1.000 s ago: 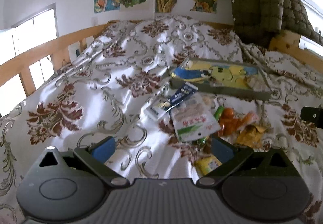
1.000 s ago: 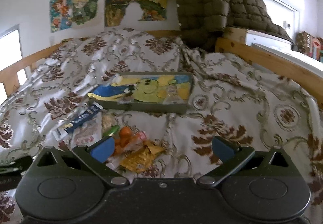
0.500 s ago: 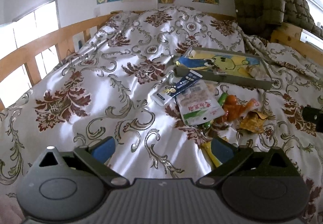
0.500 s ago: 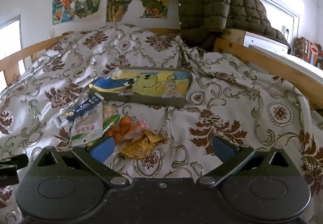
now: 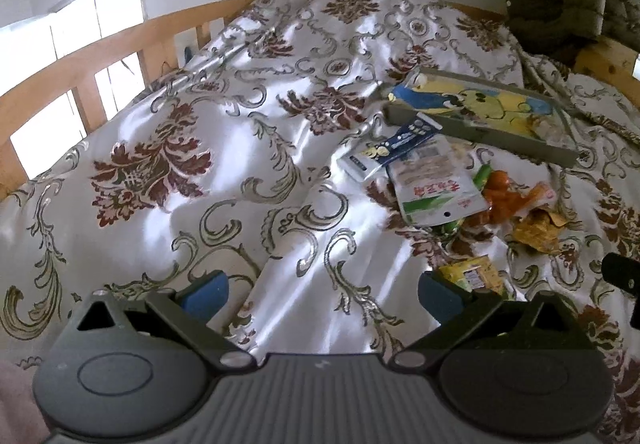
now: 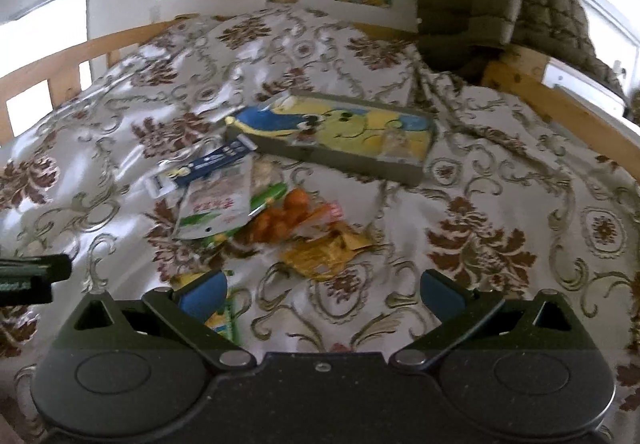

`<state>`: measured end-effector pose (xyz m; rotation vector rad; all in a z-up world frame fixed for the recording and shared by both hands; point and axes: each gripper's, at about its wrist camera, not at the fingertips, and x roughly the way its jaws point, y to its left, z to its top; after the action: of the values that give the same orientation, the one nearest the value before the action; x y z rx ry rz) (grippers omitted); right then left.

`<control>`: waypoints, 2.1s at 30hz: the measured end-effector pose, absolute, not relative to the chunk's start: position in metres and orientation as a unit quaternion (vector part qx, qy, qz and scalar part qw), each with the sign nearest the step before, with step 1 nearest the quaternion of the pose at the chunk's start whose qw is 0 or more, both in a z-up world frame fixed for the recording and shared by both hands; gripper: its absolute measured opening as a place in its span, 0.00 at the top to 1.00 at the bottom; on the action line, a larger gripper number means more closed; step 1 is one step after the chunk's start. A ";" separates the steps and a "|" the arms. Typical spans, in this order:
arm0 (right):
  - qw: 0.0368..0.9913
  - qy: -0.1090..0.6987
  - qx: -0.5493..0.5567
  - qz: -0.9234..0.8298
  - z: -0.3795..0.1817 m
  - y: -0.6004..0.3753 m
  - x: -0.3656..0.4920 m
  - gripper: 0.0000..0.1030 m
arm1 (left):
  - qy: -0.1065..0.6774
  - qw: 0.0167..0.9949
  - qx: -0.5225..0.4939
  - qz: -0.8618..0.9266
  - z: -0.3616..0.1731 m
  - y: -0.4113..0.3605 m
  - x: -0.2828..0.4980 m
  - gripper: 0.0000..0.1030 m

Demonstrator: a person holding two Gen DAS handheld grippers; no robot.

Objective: Organize snacks
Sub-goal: 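Lower the left tool onto the yellow snack box and grasp it, then grasp the gold foil packet with the right tool while the left tool holds the yellow box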

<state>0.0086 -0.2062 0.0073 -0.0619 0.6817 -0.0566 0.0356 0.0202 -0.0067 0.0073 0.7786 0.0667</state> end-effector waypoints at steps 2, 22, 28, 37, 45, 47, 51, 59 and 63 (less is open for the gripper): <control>0.941 0.338 -0.033 -0.015 0.006 -0.203 0.010 0.01 | 0.384 0.923 0.004 0.035 -0.009 0.021 0.038 0.00; 0.922 0.376 -0.058 0.064 -0.015 -0.167 0.026 0.01 | 0.414 0.908 -0.028 0.051 -0.018 0.043 0.053 0.00; 0.916 0.389 -0.065 0.070 -0.017 -0.170 0.032 0.01 | 0.420 0.907 -0.033 0.032 -0.022 0.037 0.054 0.00; 0.899 0.426 -0.054 0.083 -0.022 -0.202 0.064 0.01 | 0.421 0.907 -0.026 -0.027 -0.037 0.010 0.063 0.00; 0.900 0.422 -0.030 0.101 -0.032 -0.245 0.103 0.02 | 0.402 0.907 0.001 -0.126 -0.045 -0.023 0.069 0.00; 0.901 0.419 -0.025 0.112 -0.035 -0.252 0.114 0.03 | 0.401 0.904 -0.010 -0.147 -0.048 -0.030 0.072 0.00; 0.899 0.423 -0.011 0.116 -0.042 -0.260 0.130 0.07 | 0.405 0.894 -0.023 -0.190 -0.057 -0.049 0.082 0.00; 0.889 0.445 0.013 0.111 -0.057 -0.263 0.143 0.13 | 0.439 0.875 -0.025 -0.201 -0.078 -0.064 0.094 0.00; 0.883 0.459 0.027 0.094 -0.062 -0.263 0.151 0.15 | 0.466 0.865 -0.034 -0.185 -0.083 -0.061 0.098 0.01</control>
<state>0.1508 -0.2634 -0.0622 0.0562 0.9554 0.1966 0.0981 -0.0611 -0.0831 -0.0715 0.9764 -0.3874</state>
